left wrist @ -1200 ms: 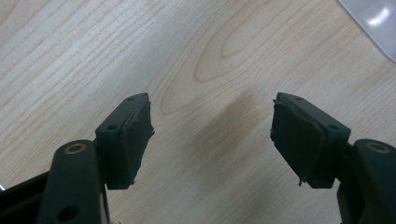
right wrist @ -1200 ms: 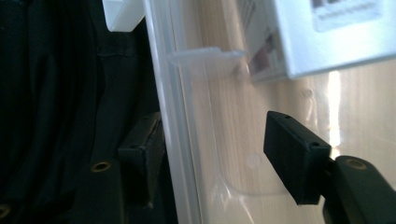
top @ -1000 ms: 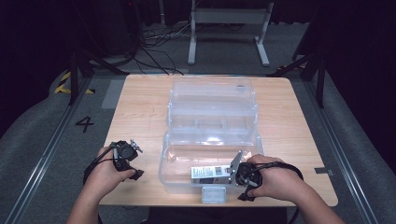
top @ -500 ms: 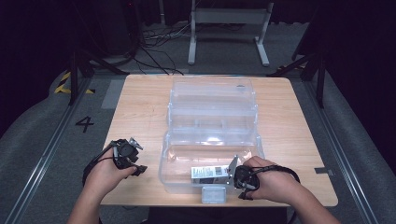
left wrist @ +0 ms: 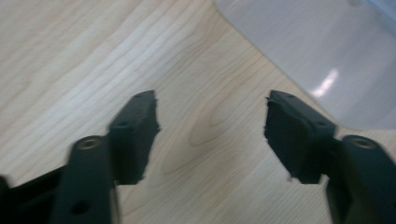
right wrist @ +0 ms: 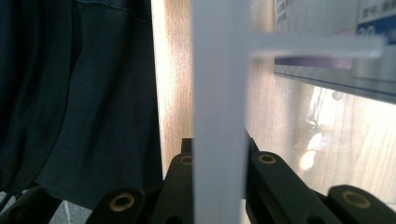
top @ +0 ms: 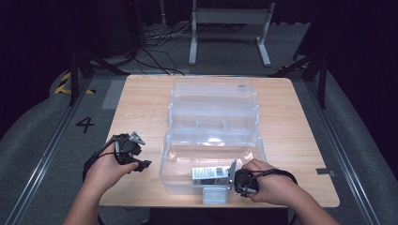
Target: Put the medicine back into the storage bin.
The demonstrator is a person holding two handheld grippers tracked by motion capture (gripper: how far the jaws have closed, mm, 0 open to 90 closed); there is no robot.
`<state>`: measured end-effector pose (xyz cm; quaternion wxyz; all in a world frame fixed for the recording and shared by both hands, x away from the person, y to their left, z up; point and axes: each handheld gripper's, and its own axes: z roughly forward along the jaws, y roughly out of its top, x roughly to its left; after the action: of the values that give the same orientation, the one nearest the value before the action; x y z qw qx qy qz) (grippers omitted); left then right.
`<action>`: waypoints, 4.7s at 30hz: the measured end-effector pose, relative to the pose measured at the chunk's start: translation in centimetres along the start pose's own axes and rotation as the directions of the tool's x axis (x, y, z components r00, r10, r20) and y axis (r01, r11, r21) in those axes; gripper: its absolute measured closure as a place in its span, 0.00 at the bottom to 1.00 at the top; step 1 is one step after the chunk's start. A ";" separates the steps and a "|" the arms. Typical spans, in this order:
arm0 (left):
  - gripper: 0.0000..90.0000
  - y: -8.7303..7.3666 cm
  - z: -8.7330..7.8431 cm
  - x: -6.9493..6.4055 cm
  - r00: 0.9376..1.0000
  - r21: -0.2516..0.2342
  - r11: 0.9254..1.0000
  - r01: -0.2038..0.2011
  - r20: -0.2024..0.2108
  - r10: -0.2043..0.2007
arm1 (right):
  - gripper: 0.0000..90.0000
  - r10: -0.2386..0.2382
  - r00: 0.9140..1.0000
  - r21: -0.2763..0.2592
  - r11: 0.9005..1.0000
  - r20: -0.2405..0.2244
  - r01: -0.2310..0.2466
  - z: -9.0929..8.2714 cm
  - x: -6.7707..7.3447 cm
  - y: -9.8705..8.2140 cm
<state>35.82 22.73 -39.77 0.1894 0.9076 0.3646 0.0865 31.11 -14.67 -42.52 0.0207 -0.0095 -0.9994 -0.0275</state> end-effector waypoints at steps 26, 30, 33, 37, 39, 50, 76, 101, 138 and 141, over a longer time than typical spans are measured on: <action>0.35 7.9 -5.5 0.3 0.985 -0.131 0.980 -0.150 0.061 0.159 | 0.97 -0.002 1.000 0.008 1.000 0.003 0.002 0.0 0.0 0.1; 0.35 9.8 -6.5 0.2 0.977 -0.132 0.972 -0.194 0.069 0.204 | 0.97 -0.001 1.000 0.003 1.000 0.003 0.001 0.1 0.0 0.1; 0.35 11.1 -6.9 0.1 0.971 -0.150 0.965 -0.213 0.078 0.226 | 0.97 -0.001 1.000 -0.001 1.000 0.000 0.001 0.1 0.0 0.1; 0.35 12.3 -7.1 -0.2 0.967 -0.147 0.961 -0.235 0.069 0.247 | 0.97 0.000 1.000 -0.006 1.000 -0.003 0.000 0.0 0.0 0.1; 0.34 13.6 -7.1 -0.6 0.960 -0.154 0.954 -0.258 0.071 0.271 | 0.97 0.002 1.000 -0.010 1.000 -0.001 -0.002 0.0 0.0 0.0; 0.41 17.4 -5.8 -1.6 0.937 -0.165 0.935 -0.315 0.101 0.333 | 0.97 -0.007 1.000 -0.016 1.000 -0.002 0.007 0.0 -0.1 0.0; 0.53 23.0 -1.0 -4.3 0.895 -0.123 0.909 -0.399 0.161 0.415 | 0.97 0.002 1.000 -0.032 0.999 -0.003 -0.002 0.0 0.0 -0.1; 0.90 22.4 -1.2 -1.4 0.884 -0.004 0.893 -0.449 0.147 0.445 | 0.96 0.000 1.000 -0.052 0.999 0.004 0.000 0.0 -0.1 -0.2; 0.99 21.1 -3.9 -4.4 0.804 -0.030 0.809 -0.587 0.097 0.587 | 0.95 0.136 0.990 -0.054 0.989 -0.023 -0.137 0.0 -0.8 -0.2; 0.99 21.0 -4.3 -4.9 0.795 -0.023 0.800 -0.600 0.090 0.599 | 0.95 0.159 0.987 -0.046 0.986 -0.025 -0.160 -0.1 -0.7 -0.1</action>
<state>44.20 6.59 -27.38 0.1660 0.9799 0.0497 0.0988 31.80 -14.83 -42.46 0.0332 -0.0897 -0.9942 -0.0498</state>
